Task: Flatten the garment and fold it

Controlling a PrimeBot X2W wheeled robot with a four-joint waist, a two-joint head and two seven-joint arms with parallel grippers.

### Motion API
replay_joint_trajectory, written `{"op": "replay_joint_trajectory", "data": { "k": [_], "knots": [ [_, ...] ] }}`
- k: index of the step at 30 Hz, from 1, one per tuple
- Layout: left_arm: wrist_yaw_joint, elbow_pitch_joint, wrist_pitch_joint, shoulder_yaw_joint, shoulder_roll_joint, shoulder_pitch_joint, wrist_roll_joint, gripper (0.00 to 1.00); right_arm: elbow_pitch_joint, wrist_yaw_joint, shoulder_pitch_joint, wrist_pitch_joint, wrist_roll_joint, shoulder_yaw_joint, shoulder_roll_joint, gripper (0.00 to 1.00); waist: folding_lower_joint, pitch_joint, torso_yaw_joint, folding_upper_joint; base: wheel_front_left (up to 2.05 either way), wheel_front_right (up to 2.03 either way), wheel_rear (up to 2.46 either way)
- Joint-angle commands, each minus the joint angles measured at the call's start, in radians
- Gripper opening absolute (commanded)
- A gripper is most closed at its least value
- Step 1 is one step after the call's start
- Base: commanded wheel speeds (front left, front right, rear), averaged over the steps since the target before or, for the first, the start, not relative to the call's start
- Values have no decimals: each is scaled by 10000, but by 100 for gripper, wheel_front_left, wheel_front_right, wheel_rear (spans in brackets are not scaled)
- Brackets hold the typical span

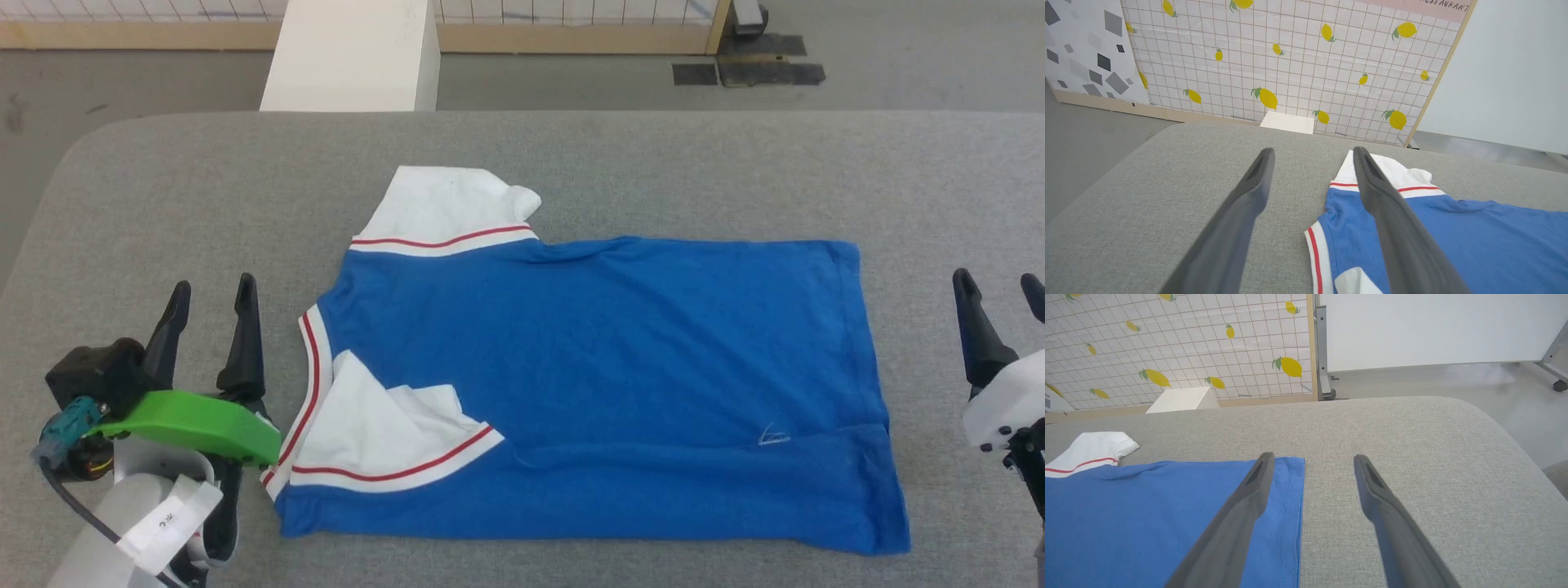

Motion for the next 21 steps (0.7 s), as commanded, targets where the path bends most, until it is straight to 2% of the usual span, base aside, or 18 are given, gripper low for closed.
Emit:
{"op": "replay_joint_trajectory", "data": {
  "k": [1,7,13,17,21],
  "knots": [
    [-88,103,-92,10,-90,-235,196,100,55,-13,-112,-77,30,19,65,100,0,179,16,0,0,0,0],
    [-496,687,60,-334,-71,-1104,492,100,49,-13,-326,-150,47,37,51,100,0,636,32,0,0,0,0],
    [-1246,1553,984,-871,-17,-3104,667,100,-188,-13,-693,-4,52,158,-39,100,0,1332,48,0,0,0,0],
    [-1882,2565,1797,-1161,-210,-4821,502,100,-421,-13,-944,189,47,294,-113,100,0,1937,18,0,0,0,0],
    [-2266,3674,2850,-1406,-434,-6515,148,100,-694,-13,-1129,386,27,400,-184,100,0,2528,-46,0,0,0,0]
  ]
}}
